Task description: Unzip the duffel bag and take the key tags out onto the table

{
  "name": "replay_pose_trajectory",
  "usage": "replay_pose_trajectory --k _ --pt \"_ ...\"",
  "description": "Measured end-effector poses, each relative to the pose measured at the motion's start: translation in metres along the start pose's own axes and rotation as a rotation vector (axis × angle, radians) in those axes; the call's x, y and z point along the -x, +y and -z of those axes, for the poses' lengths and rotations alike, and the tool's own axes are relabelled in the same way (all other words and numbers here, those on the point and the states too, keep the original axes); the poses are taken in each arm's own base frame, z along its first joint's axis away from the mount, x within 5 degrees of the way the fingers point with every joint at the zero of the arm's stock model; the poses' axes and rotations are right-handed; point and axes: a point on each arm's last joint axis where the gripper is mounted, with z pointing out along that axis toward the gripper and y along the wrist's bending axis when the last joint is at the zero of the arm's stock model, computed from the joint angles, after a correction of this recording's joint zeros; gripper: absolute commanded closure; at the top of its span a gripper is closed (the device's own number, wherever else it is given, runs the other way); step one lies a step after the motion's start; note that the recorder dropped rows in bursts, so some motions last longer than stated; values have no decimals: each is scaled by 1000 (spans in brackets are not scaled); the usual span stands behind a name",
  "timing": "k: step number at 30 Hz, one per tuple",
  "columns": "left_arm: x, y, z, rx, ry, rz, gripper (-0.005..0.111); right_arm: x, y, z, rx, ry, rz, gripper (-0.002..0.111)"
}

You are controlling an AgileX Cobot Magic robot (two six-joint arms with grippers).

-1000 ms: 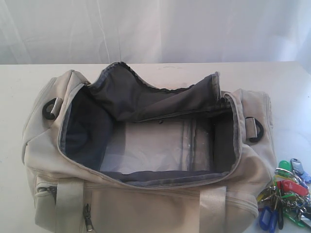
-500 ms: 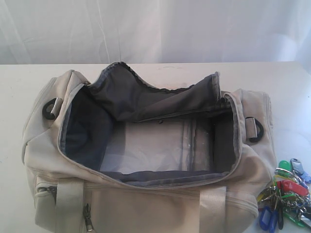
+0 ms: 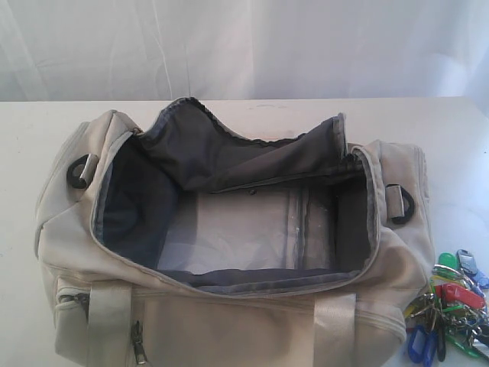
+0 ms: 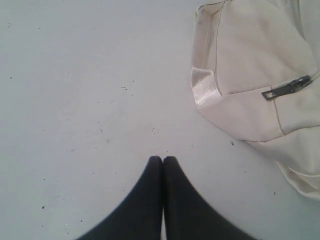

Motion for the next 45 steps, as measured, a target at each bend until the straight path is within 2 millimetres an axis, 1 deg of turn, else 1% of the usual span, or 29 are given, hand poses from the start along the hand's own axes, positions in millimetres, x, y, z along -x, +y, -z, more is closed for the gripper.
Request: replay_pose_trajectory --k 9,12,14,17,24,31,34,37,39,41,42,45 --pt "0 0 0 0 0 0 107 0 0 0 0 0 0 108" --pt "0 0 0 0 0 0 107 1 1 4 -2 -19 6 108" --pt "0 0 0 0 0 0 107 1 3 11 -6 -48 14 108" --pt "0 0 0 0 0 0 107 2 7 27 -18 -112 33 108" --pt "0 0 0 0 0 0 107 -2 22 72 -43 -308 83 108" --pt "0 0 0 0 0 0 107 -14 35 106 -18 -447 -4 108" --pt "0 0 0 0 0 0 107 -18 38 113 -8 -473 -24 108" --pt "0 0 0 0 0 0 107 -24 37 110 -15 -470 -29 108" --pt "0 0 0 0 0 0 107 -33 34 102 -38 -442 -22 108" --pt "0 0 0 0 0 0 107 -44 28 90 -80 -395 -6 108" --pt "0 0 0 0 0 0 107 -54 23 78 -118 -357 1 108" --pt "0 0 0 0 0 0 107 -72 12 59 -184 -370 -33 108"
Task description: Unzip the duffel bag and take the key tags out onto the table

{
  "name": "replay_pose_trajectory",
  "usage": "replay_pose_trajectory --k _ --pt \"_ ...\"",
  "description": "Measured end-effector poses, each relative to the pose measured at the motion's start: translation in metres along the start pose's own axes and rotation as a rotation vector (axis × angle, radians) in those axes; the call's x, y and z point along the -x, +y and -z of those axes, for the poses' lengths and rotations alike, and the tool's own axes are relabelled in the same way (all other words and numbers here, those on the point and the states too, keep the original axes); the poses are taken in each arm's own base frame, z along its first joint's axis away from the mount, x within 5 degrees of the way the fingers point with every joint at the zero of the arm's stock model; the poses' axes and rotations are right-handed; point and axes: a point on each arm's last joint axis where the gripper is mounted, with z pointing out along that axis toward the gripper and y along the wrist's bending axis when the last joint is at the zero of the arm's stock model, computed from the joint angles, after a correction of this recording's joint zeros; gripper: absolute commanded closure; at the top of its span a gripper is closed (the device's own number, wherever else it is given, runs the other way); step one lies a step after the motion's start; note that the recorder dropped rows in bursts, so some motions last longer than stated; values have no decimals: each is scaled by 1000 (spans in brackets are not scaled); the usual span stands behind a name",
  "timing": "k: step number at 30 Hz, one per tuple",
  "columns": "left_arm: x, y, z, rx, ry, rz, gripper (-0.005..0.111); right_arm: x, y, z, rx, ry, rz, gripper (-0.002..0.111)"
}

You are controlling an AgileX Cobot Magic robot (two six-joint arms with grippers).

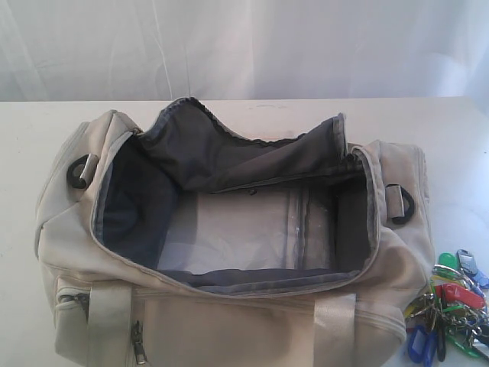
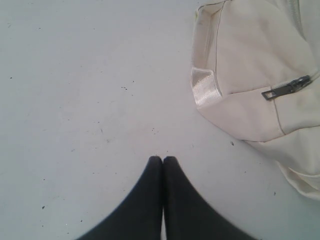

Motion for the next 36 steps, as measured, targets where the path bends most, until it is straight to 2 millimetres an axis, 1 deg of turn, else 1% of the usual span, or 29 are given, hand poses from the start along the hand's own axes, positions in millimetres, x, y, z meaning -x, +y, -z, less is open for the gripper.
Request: replay_pose_trajectory --k 1,2,3,4,5,7,9,10,13,19,36 --pt "0 0 0 0 0 0 107 -13 -3 -7 -24 -7 -25 108" --pt "0 0 0 0 0 0 107 -19 -4 -9 -35 -6 -34 108" --pt "0 0 0 0 0 0 107 -32 -6 -14 -47 14 -38 108" --pt "0 0 0 0 0 0 107 -38 -6 -15 -51 27 -36 108" --pt "0 0 0 0 0 0 107 -52 -8 -18 -63 71 -1 108" --pt "0 0 0 0 0 0 107 -72 -9 -21 -71 145 41 108" --pt "0 0 0 0 0 0 107 -91 -10 -23 -73 207 19 108" --pt "0 0 0 0 0 0 107 -97 -10 -23 -74 232 13 108" --pt "0 0 0 0 0 0 107 -101 -10 -23 -82 259 13 108" --pt "0 0 0 0 0 0 107 -101 -11 -23 -97 261 -22 108" --pt "0 0 0 0 0 0 107 -101 -12 -23 -106 262 -35 108"
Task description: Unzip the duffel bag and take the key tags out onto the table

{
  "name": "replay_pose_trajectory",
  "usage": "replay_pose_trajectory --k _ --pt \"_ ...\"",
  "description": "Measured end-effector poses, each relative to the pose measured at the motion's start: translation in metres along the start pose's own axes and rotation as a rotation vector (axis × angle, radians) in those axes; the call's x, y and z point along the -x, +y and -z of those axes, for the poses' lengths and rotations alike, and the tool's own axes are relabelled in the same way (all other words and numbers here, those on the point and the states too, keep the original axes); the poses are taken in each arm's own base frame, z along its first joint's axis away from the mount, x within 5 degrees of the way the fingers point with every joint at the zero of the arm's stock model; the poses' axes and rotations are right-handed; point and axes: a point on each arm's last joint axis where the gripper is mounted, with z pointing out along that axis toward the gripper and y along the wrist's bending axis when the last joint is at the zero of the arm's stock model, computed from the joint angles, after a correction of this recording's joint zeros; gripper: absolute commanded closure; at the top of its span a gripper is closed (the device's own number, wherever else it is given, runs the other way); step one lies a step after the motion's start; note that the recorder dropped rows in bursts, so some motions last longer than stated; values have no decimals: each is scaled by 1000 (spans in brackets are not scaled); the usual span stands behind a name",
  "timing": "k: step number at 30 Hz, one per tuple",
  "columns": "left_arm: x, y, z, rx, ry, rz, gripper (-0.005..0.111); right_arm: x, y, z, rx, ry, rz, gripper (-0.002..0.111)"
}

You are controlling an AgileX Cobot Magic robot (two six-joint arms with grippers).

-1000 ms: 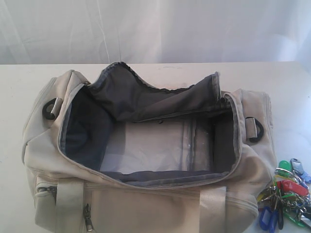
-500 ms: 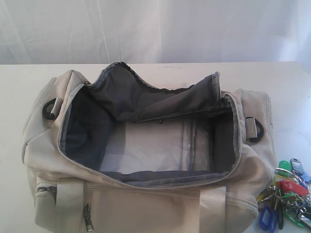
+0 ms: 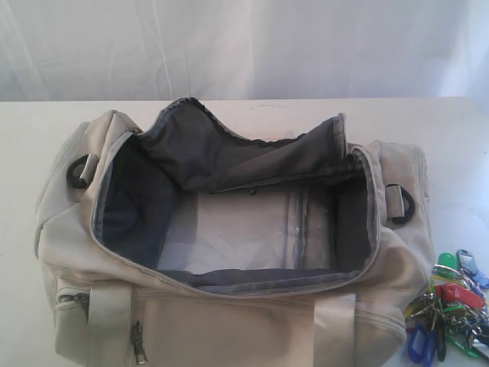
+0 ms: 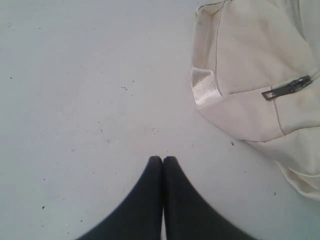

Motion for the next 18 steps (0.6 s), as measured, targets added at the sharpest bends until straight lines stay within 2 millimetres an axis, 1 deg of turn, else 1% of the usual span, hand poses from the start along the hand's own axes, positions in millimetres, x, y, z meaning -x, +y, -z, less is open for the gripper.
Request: replay_pose_trajectory --k 18 --pt "0 0 0 0 0 -1 107 0 0 0 -2 0 -33 108"
